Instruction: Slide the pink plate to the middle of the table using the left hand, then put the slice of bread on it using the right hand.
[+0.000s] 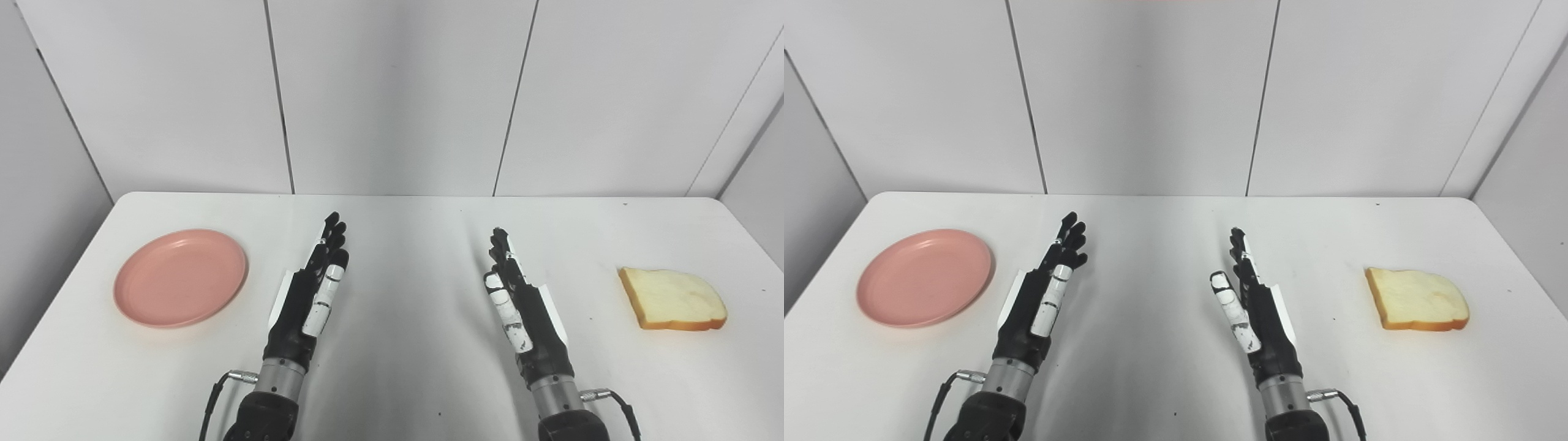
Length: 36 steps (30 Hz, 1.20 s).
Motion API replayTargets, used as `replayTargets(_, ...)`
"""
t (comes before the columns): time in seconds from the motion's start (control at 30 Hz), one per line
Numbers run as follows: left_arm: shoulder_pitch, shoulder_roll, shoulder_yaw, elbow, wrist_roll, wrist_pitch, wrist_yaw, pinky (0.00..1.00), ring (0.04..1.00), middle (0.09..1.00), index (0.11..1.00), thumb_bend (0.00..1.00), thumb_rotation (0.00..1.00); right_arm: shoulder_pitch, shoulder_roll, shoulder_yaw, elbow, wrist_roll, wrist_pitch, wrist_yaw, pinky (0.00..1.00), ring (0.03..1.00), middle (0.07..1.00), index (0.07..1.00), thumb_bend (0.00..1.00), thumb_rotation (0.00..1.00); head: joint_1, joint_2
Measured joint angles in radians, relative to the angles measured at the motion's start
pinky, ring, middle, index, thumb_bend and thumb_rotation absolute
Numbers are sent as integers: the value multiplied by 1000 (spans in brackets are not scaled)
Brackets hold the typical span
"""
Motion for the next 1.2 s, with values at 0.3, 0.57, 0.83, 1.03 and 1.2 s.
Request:
replayTargets(0.3,0,0,0,0,0,-1,0,909,954,963,959,545,1000,0,0,0,0,1,0,0,1000,1000,1000,1000,829,1000,0,0)
replayTargets(0.57,0,0,0,0,2,-1,1,910,960,970,961,558,1000,0,0,0,0,0,0,0,1000,1000,1000,1000,824,1000,0,2)
replayTargets(0.83,0,0,-1,6,11,-7,2,902,951,966,959,539,1000,0,-2,0,0,-2,0,0,995,1000,1000,1000,824,1000,48,-12)
replayTargets(1.03,-1,-21,-21,69,77,-37,48,917,930,942,944,600,1000,0,-27,-17,4,27,-19,6,1000,1000,1000,1000,793,1000,185,-43)
replayTargets(1.2,-4,-60,-45,107,126,-40,84,944,936,941,949,578,1000,-1,-55,-29,24,59,-56,20,1000,1000,1000,1000,768,1000,230,-52)
